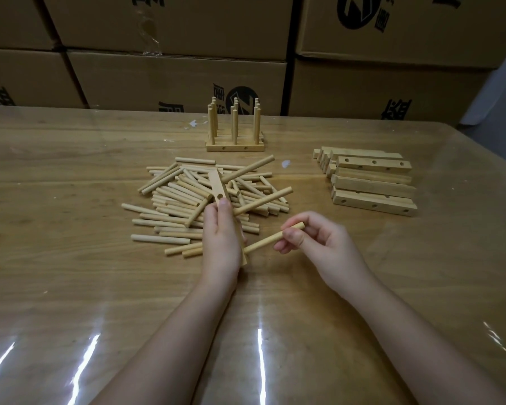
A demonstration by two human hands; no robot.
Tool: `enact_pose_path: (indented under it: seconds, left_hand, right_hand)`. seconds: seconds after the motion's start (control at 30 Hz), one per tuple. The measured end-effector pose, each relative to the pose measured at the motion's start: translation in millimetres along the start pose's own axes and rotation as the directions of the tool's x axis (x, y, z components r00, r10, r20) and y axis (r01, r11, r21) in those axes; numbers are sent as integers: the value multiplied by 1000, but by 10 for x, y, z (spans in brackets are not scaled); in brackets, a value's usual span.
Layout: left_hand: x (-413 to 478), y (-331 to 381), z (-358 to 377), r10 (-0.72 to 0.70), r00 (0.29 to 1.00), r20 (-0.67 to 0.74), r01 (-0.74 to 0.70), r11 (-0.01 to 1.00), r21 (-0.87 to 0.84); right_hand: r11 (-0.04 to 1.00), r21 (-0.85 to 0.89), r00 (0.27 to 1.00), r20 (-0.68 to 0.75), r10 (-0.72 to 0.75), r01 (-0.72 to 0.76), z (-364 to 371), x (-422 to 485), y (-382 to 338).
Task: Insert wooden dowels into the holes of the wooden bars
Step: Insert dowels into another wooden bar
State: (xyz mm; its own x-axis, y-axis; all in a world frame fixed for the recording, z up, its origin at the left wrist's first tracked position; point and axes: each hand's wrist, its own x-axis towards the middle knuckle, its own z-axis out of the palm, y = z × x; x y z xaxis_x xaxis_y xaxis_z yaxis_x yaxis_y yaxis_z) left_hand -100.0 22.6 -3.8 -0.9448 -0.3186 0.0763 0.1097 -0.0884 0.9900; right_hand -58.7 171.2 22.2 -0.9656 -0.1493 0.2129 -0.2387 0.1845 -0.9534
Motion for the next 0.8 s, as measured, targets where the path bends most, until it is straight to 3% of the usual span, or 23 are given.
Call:
enact_pose_path:
  seconds: [0.23,0.37,0.47,0.6,0.8]
  left_hand:
    - [-38,36,22,-26,994,110,24,1000,20]
    - [-26,43,20,-66,994,93,66,998,7]
    - [-24,7,29,5,992,125,-17,995,98]
    - [-52,-3,35,113,972,207,-149,974,169]
    - [-64,-20,33,140,961,238,-198,950,242]
  right_hand:
    - [997,4,988,131,80,-82,-66,40,15]
    - [967,181,984,30,177,-179,-198,126,19]
    - [990,105,993,-64,103,-96,-240,151,44]
    - [1000,-16,998,-60,20,-21,-219,151,54]
    - [992,-125,999,-44,6,-11,-233,147,79]
